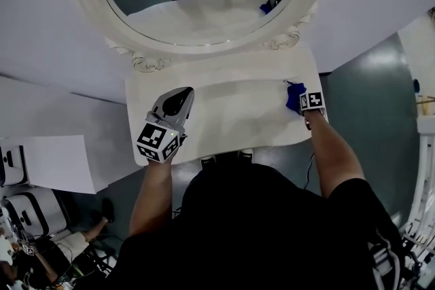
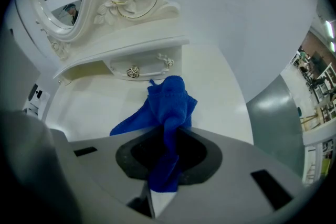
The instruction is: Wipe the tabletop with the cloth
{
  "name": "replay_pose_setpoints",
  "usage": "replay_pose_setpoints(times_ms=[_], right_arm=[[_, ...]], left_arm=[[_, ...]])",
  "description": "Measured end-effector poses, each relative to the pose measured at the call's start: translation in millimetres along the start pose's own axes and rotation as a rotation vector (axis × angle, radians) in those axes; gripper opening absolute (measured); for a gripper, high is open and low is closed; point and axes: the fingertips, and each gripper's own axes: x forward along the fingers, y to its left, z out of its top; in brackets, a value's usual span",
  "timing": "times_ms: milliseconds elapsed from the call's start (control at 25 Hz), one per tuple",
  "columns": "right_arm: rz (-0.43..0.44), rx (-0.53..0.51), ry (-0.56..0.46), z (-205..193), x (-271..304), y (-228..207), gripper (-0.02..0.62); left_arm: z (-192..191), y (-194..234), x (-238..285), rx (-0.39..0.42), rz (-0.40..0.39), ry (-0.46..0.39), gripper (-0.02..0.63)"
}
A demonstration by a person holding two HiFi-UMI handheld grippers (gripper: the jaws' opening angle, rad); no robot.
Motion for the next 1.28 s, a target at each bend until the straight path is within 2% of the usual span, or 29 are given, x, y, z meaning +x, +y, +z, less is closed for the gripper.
replay_pose_setpoints(times_ms=[200,400,600,880,1160,1280], right_arm=[[0.003,0.023,-0.004,5,-6,10,0.060],[0.112,-0.043,-0.037,17,-13,79,0.060],[0.253,-0.168,-0.062,38,-15,186,0.060],[0.471,-0.440,-0.027,47,-24,376,0.060],[0.614,-0.677,0.024,17,-31,538,0.060],[0.664,-0.727,0.047,-4,-30,592,0.060]], left_arm=[[2,10,-22,-0.003,0.044,-0.017,0.009],[3,20,-51,-0.006,0.092,-0.034,0.009],[-2,29,-88,-0.010,0.142,-0.039,0.009],[-16,51,-151,-0.036,0.237,-0.040,0.009],[-32,72,-203,-0.068,0.311,-0.046,0.009],[-36,78,-219,-0.072,0.328,-0.046,0.009]])
